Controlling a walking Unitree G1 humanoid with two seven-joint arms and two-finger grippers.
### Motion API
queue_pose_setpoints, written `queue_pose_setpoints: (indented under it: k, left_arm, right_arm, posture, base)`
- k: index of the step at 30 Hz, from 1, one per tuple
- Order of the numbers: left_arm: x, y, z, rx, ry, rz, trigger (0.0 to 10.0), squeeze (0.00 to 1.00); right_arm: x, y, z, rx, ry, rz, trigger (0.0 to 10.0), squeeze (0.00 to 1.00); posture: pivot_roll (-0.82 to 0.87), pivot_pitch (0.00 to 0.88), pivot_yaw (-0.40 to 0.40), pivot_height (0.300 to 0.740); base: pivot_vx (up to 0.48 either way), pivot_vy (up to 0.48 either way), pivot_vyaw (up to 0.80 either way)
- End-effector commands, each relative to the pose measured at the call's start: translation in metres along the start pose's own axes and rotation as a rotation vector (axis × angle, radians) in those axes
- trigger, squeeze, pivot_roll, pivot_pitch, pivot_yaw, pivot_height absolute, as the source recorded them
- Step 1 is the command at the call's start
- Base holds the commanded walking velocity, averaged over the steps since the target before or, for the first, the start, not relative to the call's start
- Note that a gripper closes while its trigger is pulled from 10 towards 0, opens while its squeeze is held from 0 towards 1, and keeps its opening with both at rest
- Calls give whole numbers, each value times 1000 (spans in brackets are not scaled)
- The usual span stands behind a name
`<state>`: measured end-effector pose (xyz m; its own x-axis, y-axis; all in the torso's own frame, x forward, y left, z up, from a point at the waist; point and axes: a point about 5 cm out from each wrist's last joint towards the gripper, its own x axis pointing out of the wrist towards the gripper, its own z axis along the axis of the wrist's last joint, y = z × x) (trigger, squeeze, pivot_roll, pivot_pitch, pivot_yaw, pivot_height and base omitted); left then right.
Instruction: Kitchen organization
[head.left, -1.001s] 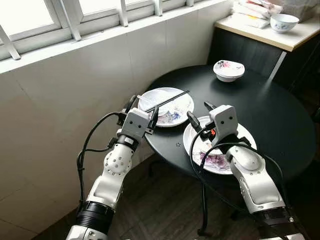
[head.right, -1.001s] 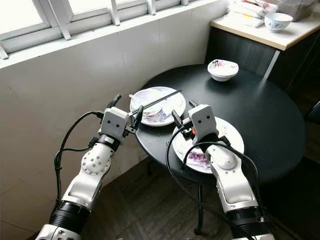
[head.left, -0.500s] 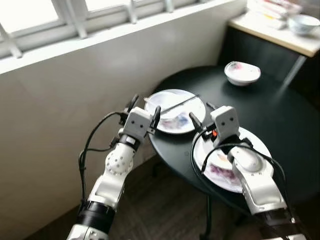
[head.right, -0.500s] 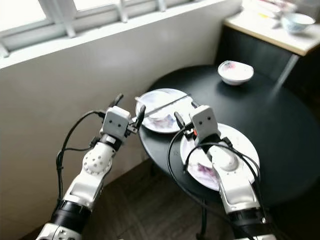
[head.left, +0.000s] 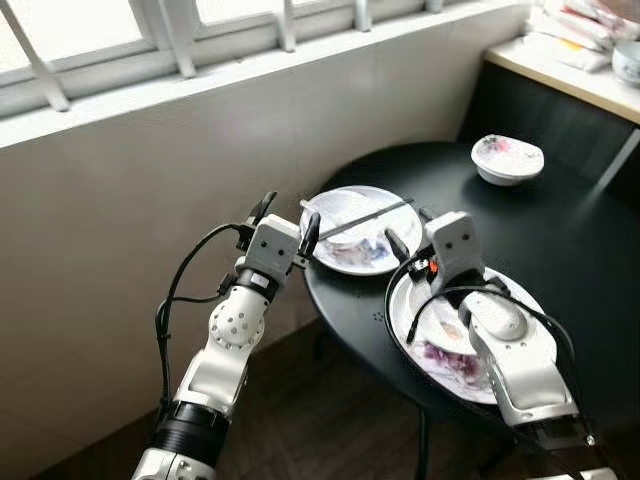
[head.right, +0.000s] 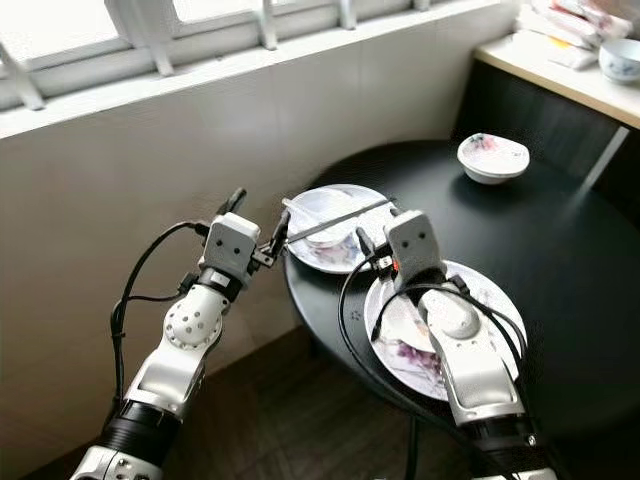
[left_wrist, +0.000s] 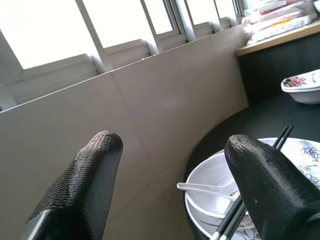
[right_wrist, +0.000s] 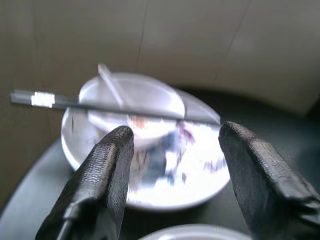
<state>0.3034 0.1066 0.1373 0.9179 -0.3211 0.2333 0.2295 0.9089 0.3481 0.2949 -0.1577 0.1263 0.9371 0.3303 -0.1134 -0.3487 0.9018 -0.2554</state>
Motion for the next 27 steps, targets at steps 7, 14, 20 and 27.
queue_pose_setpoints:
  k: [7, 14, 20, 27]
  left_arm:
    - [0, 2, -2, -14, 6, 4, 10000, 0]
    - [1, 1, -3, -13, 9, -1, 10000, 0]
    - [1, 0, -3, -14, 10, -2, 10000, 0]
    - [2, 0, -3, -17, 14, -5, 10000, 0]
  right_arm:
    - [-15, -7, -8, -14, 128, 87, 10000, 0]
    - [-16, -13, -7, 16, 199, 93, 10000, 0]
    - [-18, -16, -17, 94, 262, 133, 10000, 0]
    - [-14, -36, -28, 120, 333, 113, 10000, 0]
  posture:
    - [-159, 0, 16, 740]
    - [-159, 0, 11, 740]
    - [-158, 0, 12, 740]
    - [-161, 0, 13, 740]
  base:
    - [0, 0, 0]
    - [0, 0, 0]
    - [0, 0, 0]
    - [0, 0, 0]
